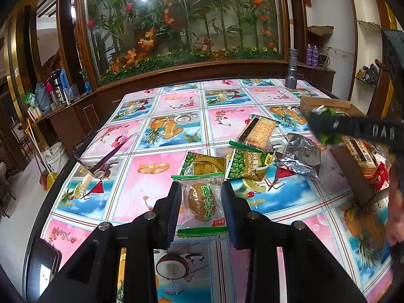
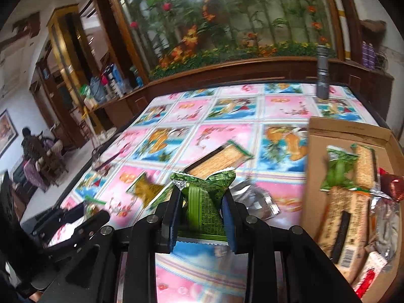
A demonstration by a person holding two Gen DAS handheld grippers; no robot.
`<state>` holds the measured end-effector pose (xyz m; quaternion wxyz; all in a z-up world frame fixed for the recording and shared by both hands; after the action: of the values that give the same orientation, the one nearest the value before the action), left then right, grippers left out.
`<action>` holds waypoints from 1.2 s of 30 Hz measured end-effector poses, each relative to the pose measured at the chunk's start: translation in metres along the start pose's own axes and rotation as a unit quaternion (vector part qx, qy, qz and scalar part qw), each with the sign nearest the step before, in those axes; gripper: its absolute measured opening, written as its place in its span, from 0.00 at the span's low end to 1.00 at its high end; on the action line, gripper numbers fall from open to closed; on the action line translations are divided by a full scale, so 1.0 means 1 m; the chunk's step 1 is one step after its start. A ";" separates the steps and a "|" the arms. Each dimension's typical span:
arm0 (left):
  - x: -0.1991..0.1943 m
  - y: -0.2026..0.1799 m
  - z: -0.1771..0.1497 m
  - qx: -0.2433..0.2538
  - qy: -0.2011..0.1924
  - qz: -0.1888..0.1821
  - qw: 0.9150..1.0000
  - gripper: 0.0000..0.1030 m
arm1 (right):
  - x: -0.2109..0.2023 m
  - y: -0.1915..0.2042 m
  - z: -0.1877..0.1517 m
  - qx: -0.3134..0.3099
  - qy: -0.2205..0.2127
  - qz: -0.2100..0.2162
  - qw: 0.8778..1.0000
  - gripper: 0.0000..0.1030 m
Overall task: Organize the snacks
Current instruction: 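Carry the clear pack and green bag over the cardboard box with both tools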
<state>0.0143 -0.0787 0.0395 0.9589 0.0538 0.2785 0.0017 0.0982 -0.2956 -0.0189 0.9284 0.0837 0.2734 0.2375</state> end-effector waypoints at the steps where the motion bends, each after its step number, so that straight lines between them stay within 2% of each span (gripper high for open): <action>1: 0.000 0.000 0.000 0.000 0.000 0.000 1.000 0.30 | -0.002 -0.005 0.002 0.005 -0.003 -0.003 1.000 0.31; 8: 0.000 -0.001 -0.001 -0.006 0.000 -0.014 1.000 0.30 | -0.025 -0.062 0.021 0.069 -0.043 -0.062 0.995 0.31; 12: -0.003 -0.013 0.001 0.002 -0.004 -0.045 0.999 0.30 | -0.046 -0.115 0.027 0.128 -0.066 -0.121 0.982 0.31; 14: -0.006 -0.025 0.005 0.015 -0.010 -0.055 0.998 0.30 | -0.057 -0.140 0.027 0.164 -0.075 -0.136 0.974 0.31; 17: -0.010 -0.045 0.019 0.018 -0.013 -0.095 0.995 0.30 | -0.069 -0.165 0.026 0.197 -0.082 -0.157 0.964 0.31; 22: -0.011 -0.098 0.048 0.023 -0.005 -0.200 0.980 0.30 | -0.076 -0.188 0.023 0.234 -0.077 -0.171 0.954 0.31; 24: -0.008 -0.126 0.058 0.027 0.008 -0.251 0.968 0.30 | -0.078 -0.193 0.021 0.244 -0.072 -0.170 0.952 0.31; 27: -0.004 -0.164 0.063 0.038 0.018 -0.300 0.953 0.30 | -0.078 -0.196 0.020 0.250 -0.066 -0.168 0.951 0.31; 31: 0.008 -0.206 0.058 0.050 0.042 -0.330 0.942 0.30 | -0.072 -0.199 0.019 0.252 -0.052 -0.164 0.952 0.31; 36: 0.019 -0.227 0.046 0.061 0.064 -0.339 0.937 0.30 | -0.062 -0.196 0.019 0.248 -0.028 -0.152 0.956 0.31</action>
<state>0.0490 -0.3086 0.0438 0.8776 0.0142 0.3404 -0.3373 0.1405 -0.4978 -0.0300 0.9109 0.2756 0.3066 0.0157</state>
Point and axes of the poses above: each gripper's, at about its wrist camera, not at the fingertips, and x roughly the way its jaws point, y to its left, z to its top, the point moved 1 cm from there along x, roughly the way its jaws point, and after that the axes turned 5 degrees about -y, right-handed, at the moved point
